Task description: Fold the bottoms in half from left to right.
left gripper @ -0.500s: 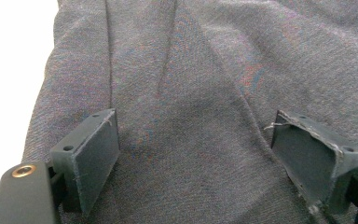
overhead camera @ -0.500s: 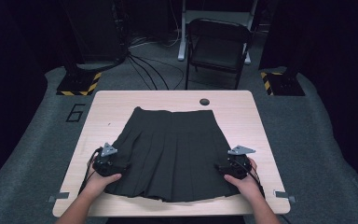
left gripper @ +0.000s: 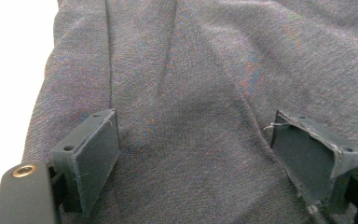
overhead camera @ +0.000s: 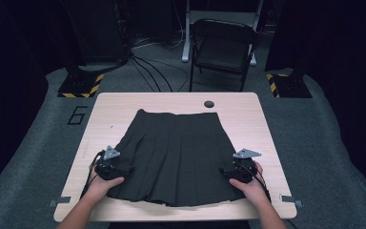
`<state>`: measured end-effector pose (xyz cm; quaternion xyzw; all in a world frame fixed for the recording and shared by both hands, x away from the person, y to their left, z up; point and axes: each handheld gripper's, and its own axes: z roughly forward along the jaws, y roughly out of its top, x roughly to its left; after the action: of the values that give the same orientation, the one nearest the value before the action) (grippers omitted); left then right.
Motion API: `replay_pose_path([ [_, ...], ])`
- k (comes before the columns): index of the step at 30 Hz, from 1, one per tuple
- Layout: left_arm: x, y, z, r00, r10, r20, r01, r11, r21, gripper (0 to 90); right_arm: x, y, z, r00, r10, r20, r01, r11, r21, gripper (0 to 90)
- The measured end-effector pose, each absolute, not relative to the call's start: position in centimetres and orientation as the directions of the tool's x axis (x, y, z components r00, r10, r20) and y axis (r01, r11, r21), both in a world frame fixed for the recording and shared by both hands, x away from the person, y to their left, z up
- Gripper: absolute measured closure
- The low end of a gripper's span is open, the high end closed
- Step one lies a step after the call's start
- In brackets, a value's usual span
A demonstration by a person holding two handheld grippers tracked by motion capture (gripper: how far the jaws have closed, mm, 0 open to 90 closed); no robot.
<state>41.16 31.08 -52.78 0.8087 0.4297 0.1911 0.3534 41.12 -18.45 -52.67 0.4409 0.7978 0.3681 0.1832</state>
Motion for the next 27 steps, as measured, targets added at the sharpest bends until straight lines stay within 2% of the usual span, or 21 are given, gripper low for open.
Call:
replay_pose_path([
  [13, 41.0, 31.1, -52.7, 0.553, 0.833, -0.004, 0.571, -0.376, 0.73, 16.8, 41.1, -18.5, -52.7, -0.545, 0.838, 0.034, 0.568, 0.339, 0.75, 20.1],
  [18, 41.1, 31.1, -52.4, 0.542, 0.84, -0.01, 0.589, -0.371, 0.718, 20.8, 41.1, -18.5, -52.7, -0.546, 0.837, 0.035, 0.568, 0.339, 0.75, 19.9],
  [19, 41.1, 31.0, -52.4, 0.535, 0.844, -0.009, 0.589, -0.365, 0.721, 24.3, 41.1, -18.5, -52.7, -0.545, 0.838, 0.035, 0.569, 0.339, 0.75, 19.9],
  [22, 41.0, 31.0, -52.1, 0.523, 0.852, -0.022, 0.605, -0.353, 0.713, 27.4, 41.1, -18.5, -52.7, -0.545, 0.837, 0.035, 0.568, 0.338, 0.75, 19.9],
  [27, 41.1, 31.0, -51.6, 0.507, 0.859, -0.072, 0.617, -0.304, 0.726, 32.2, 41.1, -18.5, -52.7, -0.544, 0.838, 0.035, 0.57, 0.339, 0.749, 19.9],
])
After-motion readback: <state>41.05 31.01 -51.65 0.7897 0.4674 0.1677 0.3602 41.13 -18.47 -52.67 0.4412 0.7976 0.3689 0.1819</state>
